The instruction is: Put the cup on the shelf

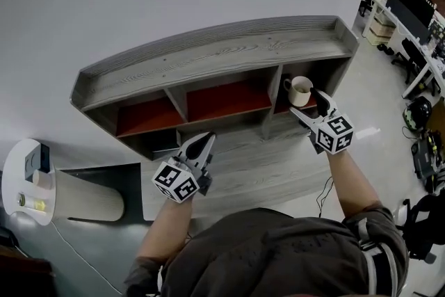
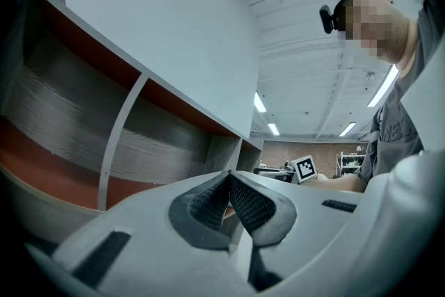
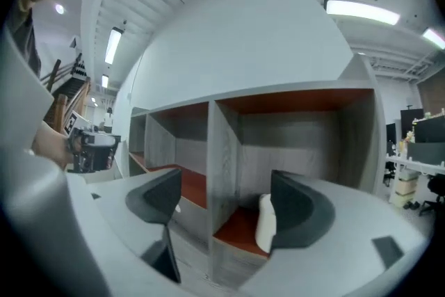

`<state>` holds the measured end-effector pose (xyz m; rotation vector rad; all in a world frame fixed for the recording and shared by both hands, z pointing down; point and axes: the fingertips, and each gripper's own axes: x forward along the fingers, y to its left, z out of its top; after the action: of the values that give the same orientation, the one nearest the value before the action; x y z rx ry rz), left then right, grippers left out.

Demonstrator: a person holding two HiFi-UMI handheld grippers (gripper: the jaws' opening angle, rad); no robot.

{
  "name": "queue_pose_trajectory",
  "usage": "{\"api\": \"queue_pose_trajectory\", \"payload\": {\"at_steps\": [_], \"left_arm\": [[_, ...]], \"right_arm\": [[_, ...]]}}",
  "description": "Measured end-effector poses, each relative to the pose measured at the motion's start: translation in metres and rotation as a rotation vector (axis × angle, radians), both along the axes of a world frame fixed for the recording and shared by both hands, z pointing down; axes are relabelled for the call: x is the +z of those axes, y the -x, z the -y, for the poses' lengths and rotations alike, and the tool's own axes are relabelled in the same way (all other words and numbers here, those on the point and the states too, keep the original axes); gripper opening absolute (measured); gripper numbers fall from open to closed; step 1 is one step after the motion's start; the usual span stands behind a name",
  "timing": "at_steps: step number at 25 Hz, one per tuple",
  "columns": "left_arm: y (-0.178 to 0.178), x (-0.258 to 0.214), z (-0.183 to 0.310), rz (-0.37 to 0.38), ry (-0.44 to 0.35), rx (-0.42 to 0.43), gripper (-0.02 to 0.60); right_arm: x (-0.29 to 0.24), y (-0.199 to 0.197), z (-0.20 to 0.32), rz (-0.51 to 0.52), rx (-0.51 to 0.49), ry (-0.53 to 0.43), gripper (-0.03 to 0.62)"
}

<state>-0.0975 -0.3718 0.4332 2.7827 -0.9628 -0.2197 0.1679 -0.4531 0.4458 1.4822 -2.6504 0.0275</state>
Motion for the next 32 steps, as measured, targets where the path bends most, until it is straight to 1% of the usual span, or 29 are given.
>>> {"api": "queue_pose_trajectory", "payload": {"at_steps": [4,6,11,15,18,20,25,32], "left_arm": [[0.014,0.002,-0.008,0.027,-0.017,-0.033,-0.003],[0.021,0.002,-0.011,0.037,-0.021,-0.049,-0.003],[0.04,0.002,-0.021,0.057,-0.039,-0.089,-0.003],[0.062,0.004,-0.026,0.056,-0.041,-0.115,-0.003],[0.068,0.005,-0.029,0.058,-0.04,-0.135,-0.003],[0.072,0.006,-0.032,0.061,-0.04,-0.143,-0.003],[0.081,0.011,-0.038,0.056,-0.028,-0.158,-0.003],[0.086,0.013,-0.043,0.06,-0.022,-0.155,-0.003]], "right_arm": [[-0.006,0.046,-0.03,0.054,-0.111,0.007,0.294],[-0.006,0.069,-0.042,0.075,-0.167,0.018,0.228],[0.0,0.119,-0.063,0.092,-0.281,0.05,0.138],[0.004,0.154,-0.073,0.095,-0.327,0.056,0.085],[0.007,0.162,-0.075,0.1,-0.333,0.062,0.041],[0.01,0.166,-0.077,0.096,-0.336,0.065,-0.004],[0.01,0.175,-0.083,0.086,-0.37,0.055,-0.009],[0.01,0.171,-0.077,0.087,-0.34,0.065,-0.009]]}}
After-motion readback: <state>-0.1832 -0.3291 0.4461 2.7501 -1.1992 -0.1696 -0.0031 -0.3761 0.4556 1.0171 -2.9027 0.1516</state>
